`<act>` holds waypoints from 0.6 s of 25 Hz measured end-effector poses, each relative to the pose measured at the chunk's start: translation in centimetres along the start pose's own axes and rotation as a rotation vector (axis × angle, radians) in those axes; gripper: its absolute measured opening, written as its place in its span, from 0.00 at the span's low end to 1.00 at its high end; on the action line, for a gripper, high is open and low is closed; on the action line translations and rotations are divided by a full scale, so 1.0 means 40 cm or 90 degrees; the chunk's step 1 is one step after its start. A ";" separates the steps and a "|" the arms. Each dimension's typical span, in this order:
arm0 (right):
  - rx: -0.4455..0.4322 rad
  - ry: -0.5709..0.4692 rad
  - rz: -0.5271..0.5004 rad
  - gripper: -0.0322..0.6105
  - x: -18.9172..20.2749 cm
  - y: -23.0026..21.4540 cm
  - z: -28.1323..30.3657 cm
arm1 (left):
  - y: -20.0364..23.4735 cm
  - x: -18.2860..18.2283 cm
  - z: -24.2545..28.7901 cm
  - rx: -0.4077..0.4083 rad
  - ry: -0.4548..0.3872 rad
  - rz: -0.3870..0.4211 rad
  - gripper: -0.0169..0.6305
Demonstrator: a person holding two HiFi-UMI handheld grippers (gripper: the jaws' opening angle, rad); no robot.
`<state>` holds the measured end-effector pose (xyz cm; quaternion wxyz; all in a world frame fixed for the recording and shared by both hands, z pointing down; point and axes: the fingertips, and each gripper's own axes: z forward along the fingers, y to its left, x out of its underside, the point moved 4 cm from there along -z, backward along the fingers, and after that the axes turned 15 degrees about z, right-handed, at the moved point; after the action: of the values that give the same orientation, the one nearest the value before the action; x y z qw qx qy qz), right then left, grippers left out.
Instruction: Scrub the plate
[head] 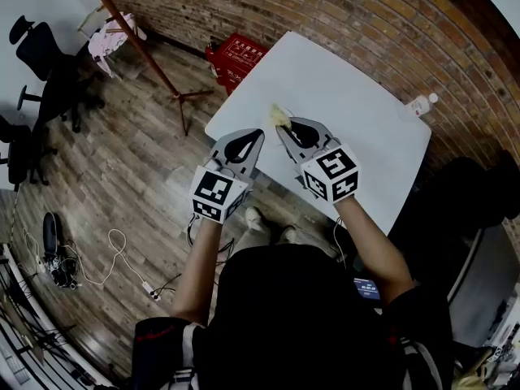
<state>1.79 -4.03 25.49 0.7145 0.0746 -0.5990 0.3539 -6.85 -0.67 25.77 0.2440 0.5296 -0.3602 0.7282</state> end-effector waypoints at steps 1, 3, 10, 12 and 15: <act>-0.001 -0.004 -0.002 0.13 0.001 0.006 -0.012 | -0.008 -0.005 -0.008 -0.007 -0.001 0.001 0.05; -0.004 -0.012 -0.007 0.13 0.005 0.018 -0.037 | -0.026 -0.013 -0.023 -0.020 -0.003 0.001 0.05; -0.018 -0.039 -0.026 0.13 0.008 0.053 -0.120 | -0.099 -0.039 -0.064 -0.051 -0.016 -0.003 0.05; -0.020 -0.048 -0.026 0.13 0.007 0.065 -0.140 | -0.115 -0.045 -0.079 -0.054 -0.020 -0.003 0.05; -0.023 -0.056 -0.027 0.13 0.004 0.087 -0.163 | -0.125 -0.061 -0.101 -0.061 -0.027 -0.001 0.05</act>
<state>4.94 2.07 22.77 0.6962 0.0898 -0.6344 0.3239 -4.77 5.66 24.07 0.2619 0.5328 -0.3990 0.6988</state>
